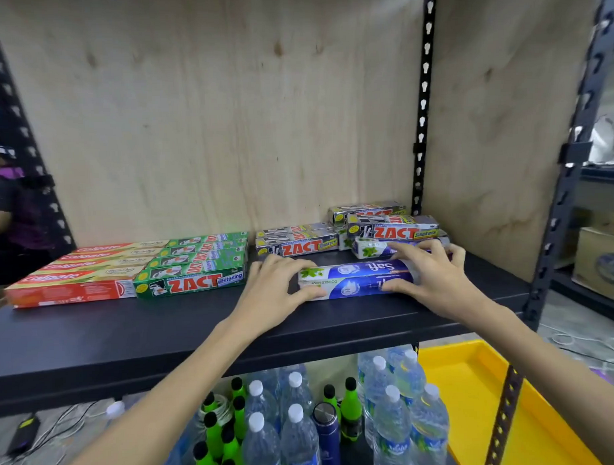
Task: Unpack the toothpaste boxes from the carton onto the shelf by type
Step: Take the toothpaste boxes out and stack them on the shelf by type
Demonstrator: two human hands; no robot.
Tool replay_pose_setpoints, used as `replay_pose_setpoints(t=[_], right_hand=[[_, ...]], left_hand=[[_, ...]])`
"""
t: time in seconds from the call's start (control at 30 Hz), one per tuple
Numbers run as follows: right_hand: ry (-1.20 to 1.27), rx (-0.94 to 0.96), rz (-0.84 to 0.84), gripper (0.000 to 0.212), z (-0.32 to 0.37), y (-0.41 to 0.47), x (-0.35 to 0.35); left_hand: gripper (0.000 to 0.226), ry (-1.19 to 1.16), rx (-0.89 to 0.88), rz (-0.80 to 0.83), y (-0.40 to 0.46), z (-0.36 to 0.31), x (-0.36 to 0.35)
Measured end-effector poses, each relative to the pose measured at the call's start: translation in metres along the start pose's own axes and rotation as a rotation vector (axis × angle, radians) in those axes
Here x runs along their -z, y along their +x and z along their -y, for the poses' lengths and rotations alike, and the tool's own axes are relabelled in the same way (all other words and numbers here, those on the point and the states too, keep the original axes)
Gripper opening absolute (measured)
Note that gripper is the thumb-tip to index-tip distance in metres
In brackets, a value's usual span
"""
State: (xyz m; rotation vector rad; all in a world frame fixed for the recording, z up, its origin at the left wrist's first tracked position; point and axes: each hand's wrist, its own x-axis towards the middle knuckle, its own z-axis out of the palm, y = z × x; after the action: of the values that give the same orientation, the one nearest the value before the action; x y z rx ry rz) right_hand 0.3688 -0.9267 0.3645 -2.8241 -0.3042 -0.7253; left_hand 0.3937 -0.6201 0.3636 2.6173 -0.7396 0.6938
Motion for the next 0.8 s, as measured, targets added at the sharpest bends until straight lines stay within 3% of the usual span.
replay_pose_setpoints(t=[0.17, 0.33, 0.57, 0.8], right_hand=[[-0.094, -0.099, -0.020, 0.082, -0.036, -0.003, 0.012], [-0.110, -0.122, -0.032, 0.074, -0.061, -0.001, 0.010], [-0.027, -0.110, -0.033, 0.079, -0.069, 0.004, 0.004], [0.032, -0.095, -0.045, 0.079, -0.069, 0.009, -0.001]], left_hand=[[0.058, -0.010, 0.000, 0.049, 0.029, -0.040, -0.021], [0.063, -0.074, 0.039, 0.028, 0.049, -0.036, -0.037], [0.059, -0.284, 0.039, 0.035, 0.059, -0.027, -0.042], [0.056, -0.293, 0.043, 0.059, 0.067, -0.021, -0.046]])
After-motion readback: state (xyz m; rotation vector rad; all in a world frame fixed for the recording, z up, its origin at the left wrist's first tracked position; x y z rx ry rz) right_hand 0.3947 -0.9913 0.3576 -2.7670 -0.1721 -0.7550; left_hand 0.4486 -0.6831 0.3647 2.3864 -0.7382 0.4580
